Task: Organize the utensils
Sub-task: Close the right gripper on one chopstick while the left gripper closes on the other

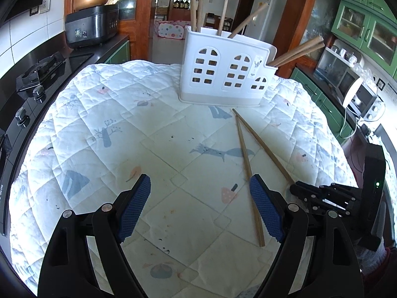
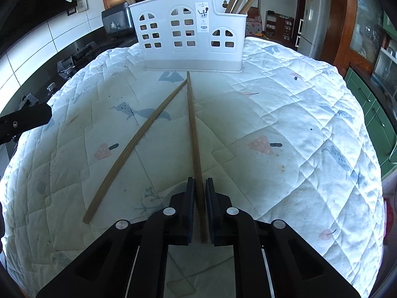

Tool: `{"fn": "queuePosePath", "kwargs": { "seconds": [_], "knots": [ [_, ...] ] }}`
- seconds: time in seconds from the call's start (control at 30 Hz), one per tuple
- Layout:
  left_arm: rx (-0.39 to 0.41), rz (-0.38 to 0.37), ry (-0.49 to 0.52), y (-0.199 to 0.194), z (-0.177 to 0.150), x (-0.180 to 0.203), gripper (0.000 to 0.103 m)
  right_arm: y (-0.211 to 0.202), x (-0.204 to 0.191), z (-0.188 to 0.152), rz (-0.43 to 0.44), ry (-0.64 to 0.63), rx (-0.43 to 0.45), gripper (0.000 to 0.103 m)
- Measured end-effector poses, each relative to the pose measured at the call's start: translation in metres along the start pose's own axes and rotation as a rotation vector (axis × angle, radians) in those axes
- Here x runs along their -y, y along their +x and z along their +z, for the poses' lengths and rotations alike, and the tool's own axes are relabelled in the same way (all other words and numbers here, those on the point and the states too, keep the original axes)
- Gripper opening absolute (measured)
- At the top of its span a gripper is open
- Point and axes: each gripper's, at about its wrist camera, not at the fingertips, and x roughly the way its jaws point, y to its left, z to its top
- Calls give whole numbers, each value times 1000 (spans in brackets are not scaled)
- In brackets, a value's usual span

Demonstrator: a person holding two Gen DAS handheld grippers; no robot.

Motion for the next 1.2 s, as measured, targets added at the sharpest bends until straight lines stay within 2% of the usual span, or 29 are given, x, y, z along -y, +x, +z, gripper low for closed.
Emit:
{"fn": "queuePosePath", "kwargs": {
  "seconds": [0.3,0.53,0.57,0.63,0.7,1.07,1.2],
  "knots": [
    [-45,-25,37,13,-15,16,80,-12,0,0,13,-3,22,7],
    [-70,-64,66,26,-26,33,79,-43,8,9,44,42,87,7],
    [-71,-68,68,28,-27,35,77,-49,8,10,47,49,100,7],
    [-84,-88,73,32,-27,40,66,-57,9,13,52,56,118,7],
    [-92,-90,72,37,-28,42,64,-67,10,16,58,61,137,7],
    [-131,-97,60,63,-27,54,33,-91,9,28,68,61,191,7],
    [-138,-82,69,69,-27,59,31,-94,10,29,69,68,196,7]
  ]
}}
